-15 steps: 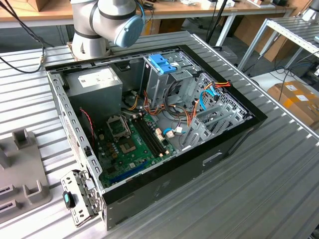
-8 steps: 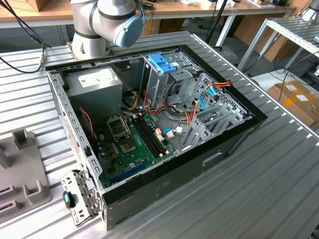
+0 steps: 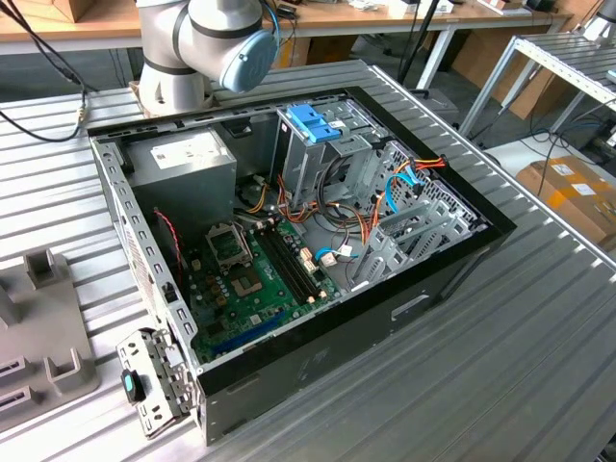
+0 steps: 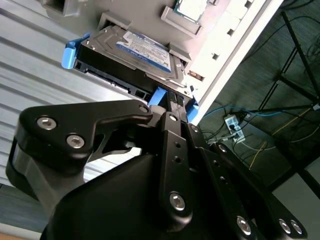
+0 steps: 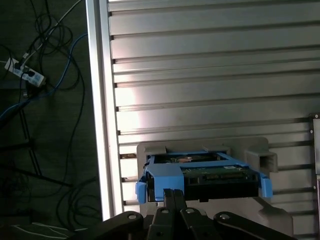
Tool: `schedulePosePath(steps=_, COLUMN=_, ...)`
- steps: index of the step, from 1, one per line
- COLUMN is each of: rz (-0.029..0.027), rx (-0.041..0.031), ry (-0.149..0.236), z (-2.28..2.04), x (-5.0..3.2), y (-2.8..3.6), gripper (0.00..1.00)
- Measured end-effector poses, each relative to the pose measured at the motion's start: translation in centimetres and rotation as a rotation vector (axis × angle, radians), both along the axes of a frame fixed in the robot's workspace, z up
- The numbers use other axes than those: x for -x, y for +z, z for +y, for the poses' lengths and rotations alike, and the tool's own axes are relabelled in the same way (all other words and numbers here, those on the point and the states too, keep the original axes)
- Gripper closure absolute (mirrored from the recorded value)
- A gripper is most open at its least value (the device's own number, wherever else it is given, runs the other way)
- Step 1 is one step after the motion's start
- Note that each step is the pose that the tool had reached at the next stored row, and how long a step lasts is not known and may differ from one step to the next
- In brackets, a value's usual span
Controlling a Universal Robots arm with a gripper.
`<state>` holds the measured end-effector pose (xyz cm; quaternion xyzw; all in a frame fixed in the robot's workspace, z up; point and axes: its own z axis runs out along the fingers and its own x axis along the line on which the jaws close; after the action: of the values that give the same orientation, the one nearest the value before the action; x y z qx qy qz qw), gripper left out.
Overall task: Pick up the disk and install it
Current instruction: 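Reach for the disk, then pick up the disk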
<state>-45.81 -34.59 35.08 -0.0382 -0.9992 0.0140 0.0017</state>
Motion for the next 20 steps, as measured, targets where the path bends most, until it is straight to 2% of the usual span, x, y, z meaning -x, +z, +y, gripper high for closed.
schedulePosePath(steps=4, rz=0.0001, rx=0.0001, ry=0.0, z=-0.01, x=0.0, y=-0.25, gripper=0.89)
schedulePosePath(steps=15, rz=0.0001, rx=0.0, ry=0.0, z=-0.01, x=0.0, y=-0.27, gripper=0.89)
schedulePosePath(steps=20, rz=0.0001, rx=0.0, ry=0.019, z=-0.01, x=0.0, y=-0.27, gripper=0.89)
